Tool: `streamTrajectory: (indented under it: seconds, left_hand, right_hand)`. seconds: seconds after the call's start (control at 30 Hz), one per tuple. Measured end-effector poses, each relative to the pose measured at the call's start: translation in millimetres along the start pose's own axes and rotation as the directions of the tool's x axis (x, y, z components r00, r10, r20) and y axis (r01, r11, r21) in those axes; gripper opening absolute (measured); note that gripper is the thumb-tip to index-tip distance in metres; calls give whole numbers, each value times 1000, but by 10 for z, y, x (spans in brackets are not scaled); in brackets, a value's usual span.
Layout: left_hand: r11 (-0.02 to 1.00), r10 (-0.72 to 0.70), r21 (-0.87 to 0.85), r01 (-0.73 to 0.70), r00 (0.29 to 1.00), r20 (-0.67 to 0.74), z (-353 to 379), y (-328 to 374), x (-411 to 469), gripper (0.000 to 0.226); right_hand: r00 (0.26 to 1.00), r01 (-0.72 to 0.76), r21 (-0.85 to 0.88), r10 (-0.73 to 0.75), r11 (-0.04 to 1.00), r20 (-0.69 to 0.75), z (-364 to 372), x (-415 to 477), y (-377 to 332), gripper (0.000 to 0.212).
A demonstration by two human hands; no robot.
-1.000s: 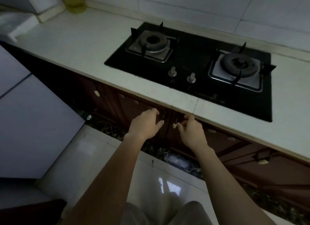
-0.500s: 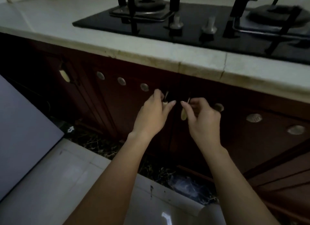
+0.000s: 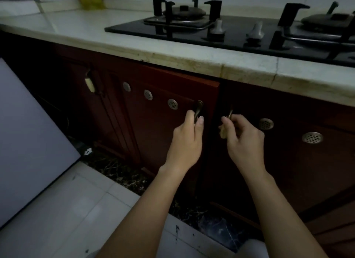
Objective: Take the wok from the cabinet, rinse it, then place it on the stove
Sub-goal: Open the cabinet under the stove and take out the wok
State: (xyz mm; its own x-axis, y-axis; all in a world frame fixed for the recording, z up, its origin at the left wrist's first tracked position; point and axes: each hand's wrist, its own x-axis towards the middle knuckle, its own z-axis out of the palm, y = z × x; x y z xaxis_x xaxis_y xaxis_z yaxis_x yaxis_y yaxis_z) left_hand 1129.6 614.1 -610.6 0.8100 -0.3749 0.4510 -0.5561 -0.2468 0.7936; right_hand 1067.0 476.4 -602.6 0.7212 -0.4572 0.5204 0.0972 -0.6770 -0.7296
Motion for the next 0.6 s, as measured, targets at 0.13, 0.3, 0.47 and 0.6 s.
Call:
streamTrajectory:
  seconds: [0.13, 0.3, 0.47, 0.6]
  left_hand:
    - [1000, -3, -6, 3, 1000, -29, -220, -25, -260, 20]
    - [999, -41, 4, 42, 994, -98, -616, -12, -642, 26]
    - [998, -56, 19, 60, 980, -189, -1069, -8, -986, 28]
    - [996, -82, 9, 88, 955, -285, -1318, -58, -1172, 25]
  right_hand:
    - [1000, -12, -5, 11, 1000, -15, -4, -23, -48, 23]
    - [999, -15, -68, 13, 998, -33, 25, -58, -132, 28]
    - [995, -20, -121, 8, 992, -96, 83, -81, -162, 35]
    - [987, -54, -151, 30, 987, -156, 163, -130, -194, 36]
